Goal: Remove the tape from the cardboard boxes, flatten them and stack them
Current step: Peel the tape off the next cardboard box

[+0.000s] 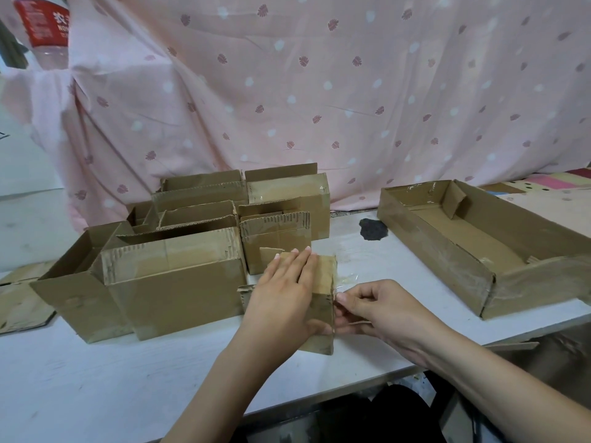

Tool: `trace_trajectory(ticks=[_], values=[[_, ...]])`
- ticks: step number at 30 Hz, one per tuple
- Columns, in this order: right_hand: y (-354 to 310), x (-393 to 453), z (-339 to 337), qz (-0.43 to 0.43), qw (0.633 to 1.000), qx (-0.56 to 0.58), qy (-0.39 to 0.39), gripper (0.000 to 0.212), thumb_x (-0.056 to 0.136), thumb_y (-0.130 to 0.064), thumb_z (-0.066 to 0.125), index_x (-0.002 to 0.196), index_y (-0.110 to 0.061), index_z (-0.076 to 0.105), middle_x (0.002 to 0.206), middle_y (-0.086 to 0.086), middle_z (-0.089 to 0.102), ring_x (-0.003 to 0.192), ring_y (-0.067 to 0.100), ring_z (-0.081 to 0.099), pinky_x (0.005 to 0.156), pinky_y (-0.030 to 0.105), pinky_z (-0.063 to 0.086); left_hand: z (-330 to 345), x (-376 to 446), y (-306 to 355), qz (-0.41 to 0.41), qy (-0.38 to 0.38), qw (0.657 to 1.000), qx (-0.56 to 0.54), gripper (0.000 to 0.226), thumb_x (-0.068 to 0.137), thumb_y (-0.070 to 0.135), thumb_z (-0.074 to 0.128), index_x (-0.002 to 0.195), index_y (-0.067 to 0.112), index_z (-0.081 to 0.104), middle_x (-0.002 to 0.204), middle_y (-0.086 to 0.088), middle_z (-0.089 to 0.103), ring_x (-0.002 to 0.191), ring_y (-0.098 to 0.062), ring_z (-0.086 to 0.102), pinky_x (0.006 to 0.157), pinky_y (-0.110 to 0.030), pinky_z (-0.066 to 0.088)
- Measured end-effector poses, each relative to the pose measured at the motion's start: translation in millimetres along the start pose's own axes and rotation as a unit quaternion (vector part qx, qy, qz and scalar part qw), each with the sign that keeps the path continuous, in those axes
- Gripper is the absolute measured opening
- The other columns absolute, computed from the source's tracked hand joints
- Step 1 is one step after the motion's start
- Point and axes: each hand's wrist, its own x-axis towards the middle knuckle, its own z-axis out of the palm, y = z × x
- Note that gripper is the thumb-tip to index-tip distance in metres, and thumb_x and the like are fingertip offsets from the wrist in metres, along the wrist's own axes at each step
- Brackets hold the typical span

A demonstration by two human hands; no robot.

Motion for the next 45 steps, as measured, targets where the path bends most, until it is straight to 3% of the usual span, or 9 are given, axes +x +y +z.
trace_trajectory(ticks=[6, 10, 16, 20, 30, 36, 41, 45], values=[[-3.9, 6.4, 2.7, -0.043, 0.998, -0.026, 0.035, 0.031, 0.090, -0.024, 0.072, 0.084, 0.007, 0.068, 0.070, 0.015, 0.065, 0.062, 0.024, 0.062, 0.065, 0.035, 0.058, -0.3, 1.8, 0.6, -0.002, -0.006, 1.000, 0.004, 0.115, 0.083, 0.068, 0.060, 0.157, 0.014, -0.008, 0.166, 0.001, -0.009, 0.152, -0.015, -0.010, 0.123, -0.034, -0.007], [-5.5, 9.2, 7.3, -0.091, 0.991, -0.047, 0.083, 0.019, 0.095, -0.016, 0.068, 0.086, 0.000, 0.069, 0.071, 0.013, 0.069, 0.060, 0.023, 0.065, 0.070, 0.040, 0.060, 0.2, 1.4, 0.8, -0.004, -0.007, 1.000, 0.008, 0.114, 0.083, 0.068, 0.058, 0.158, 0.015, -0.009, 0.166, 0.001, -0.010, 0.152, -0.016, -0.010, 0.123, -0.035, -0.007], [-2.1, 6.9, 6.4, -0.091, 0.983, -0.025, 0.156, 0.020, 0.096, -0.008, 0.064, 0.081, 0.004, 0.067, 0.069, 0.011, 0.073, 0.066, 0.021, 0.072, 0.074, 0.033, 0.061, 0.9, 2.4, 1.9, -0.007, -0.008, 1.000, 0.012, 0.114, 0.083, 0.069, 0.057, 0.157, 0.015, -0.010, 0.166, 0.001, -0.011, 0.152, -0.016, -0.011, 0.123, -0.035, -0.007], [-7.4, 3.3, 3.0, -0.057, 0.989, -0.009, 0.135, 0.020, 0.099, -0.005, 0.059, 0.085, 0.009, 0.065, 0.072, 0.013, 0.072, 0.064, 0.022, 0.070, 0.071, 0.034, 0.062, 0.7, -1.1, 1.3, -0.003, -0.008, 1.000, 0.012, 0.111, 0.085, 0.068, 0.055, 0.157, 0.016, -0.012, 0.166, 0.001, -0.013, 0.152, -0.016, -0.013, 0.123, -0.034, -0.010], [-21.5, -4.1, 7.0, -0.001, 0.996, -0.006, 0.086, 0.017, 0.105, -0.010, 0.049, 0.091, -0.001, 0.054, 0.068, 0.014, 0.071, 0.049, 0.020, 0.060, 0.054, 0.033, 0.057, 0.3, 1.9, 0.8, 0.000, -0.006, 1.000, 0.009, 0.110, 0.084, 0.067, 0.057, 0.158, 0.017, -0.007, 0.166, 0.001, -0.008, 0.152, -0.017, -0.009, 0.123, -0.036, -0.007], [-24.5, -3.7, 6.0, -0.027, 0.986, -0.120, 0.116, 0.020, 0.104, -0.012, 0.050, 0.087, -0.001, 0.055, 0.076, 0.017, 0.072, 0.047, 0.025, 0.055, 0.050, 0.034, 0.052, 0.0, 2.0, 0.7, -0.003, -0.009, 1.000, 0.010, 0.111, 0.084, 0.069, 0.056, 0.158, 0.017, -0.009, 0.166, 0.001, -0.010, 0.152, -0.016, -0.011, 0.123, -0.035, -0.009], [-27.3, -5.2, 7.8, -0.008, 0.991, -0.081, 0.109, 0.015, 0.104, -0.008, 0.048, 0.096, 0.004, 0.052, 0.080, 0.024, 0.072, 0.045, 0.025, 0.058, 0.046, 0.033, 0.054, -0.5, 2.9, 1.1, -0.005, -0.009, 1.000, 0.010, 0.111, 0.084, 0.068, 0.057, 0.158, 0.017, -0.008, 0.166, 0.001, -0.009, 0.152, -0.016, -0.010, 0.123, -0.034, -0.009], [-27.7, -5.4, 5.7, 0.022, 0.995, -0.031, 0.093, 0.016, 0.105, -0.009, 0.049, 0.095, 0.003, 0.051, 0.076, 0.024, 0.073, 0.049, 0.029, 0.065, 0.052, 0.037, 0.059, 0.0, 2.2, 1.2, -0.003, -0.008, 1.000, 0.014, 0.110, 0.084, 0.067, 0.058, 0.158, 0.017, -0.007, 0.166, 0.001, -0.009, 0.152, -0.016, -0.009, 0.123, -0.035, -0.008]])
